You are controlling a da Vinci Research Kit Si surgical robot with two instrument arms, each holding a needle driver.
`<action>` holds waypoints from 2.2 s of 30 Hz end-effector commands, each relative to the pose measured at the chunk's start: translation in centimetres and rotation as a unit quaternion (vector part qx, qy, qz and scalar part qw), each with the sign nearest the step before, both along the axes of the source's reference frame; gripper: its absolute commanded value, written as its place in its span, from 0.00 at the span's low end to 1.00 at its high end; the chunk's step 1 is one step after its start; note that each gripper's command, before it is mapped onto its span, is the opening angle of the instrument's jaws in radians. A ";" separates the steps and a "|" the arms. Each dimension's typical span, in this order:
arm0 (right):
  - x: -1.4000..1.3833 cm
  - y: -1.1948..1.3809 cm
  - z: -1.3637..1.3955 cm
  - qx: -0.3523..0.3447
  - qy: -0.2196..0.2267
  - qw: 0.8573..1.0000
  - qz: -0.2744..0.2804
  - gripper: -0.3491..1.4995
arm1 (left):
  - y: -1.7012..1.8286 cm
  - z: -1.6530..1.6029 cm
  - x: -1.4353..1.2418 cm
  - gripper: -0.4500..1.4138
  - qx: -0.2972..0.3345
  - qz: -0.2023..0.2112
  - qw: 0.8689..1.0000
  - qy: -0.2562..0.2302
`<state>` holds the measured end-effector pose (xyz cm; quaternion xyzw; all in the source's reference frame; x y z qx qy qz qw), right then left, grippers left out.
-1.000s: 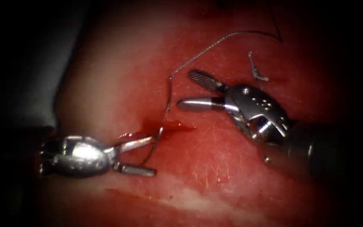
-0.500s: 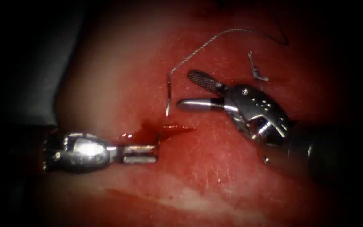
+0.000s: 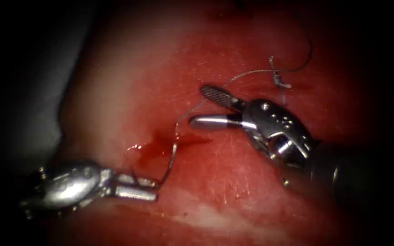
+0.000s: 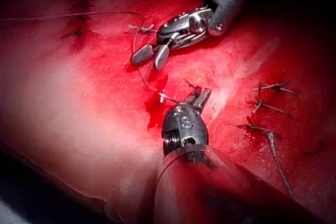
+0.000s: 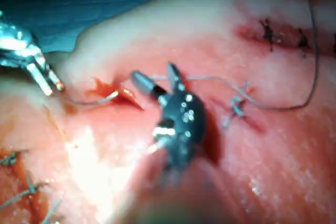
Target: Wound Closure
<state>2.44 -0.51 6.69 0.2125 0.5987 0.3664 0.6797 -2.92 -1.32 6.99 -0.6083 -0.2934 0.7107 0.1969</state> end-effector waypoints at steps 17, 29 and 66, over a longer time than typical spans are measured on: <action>-0.29 -0.20 -0.37 0.133 0.013 0.990 -0.051 0.52 | 0.12 -0.62 0.04 0.00 -0.123 -0.014 0.992 -0.004; -0.23 -0.13 -0.58 0.214 0.020 0.976 -0.035 0.56 | 0.25 -0.85 -0.29 0.00 -0.269 -0.067 0.960 0.041; 0.22 -0.06 -0.89 0.328 -0.079 0.941 0.012 0.62 | -0.25 -0.31 -0.71 0.00 -0.403 -0.074 0.893 0.186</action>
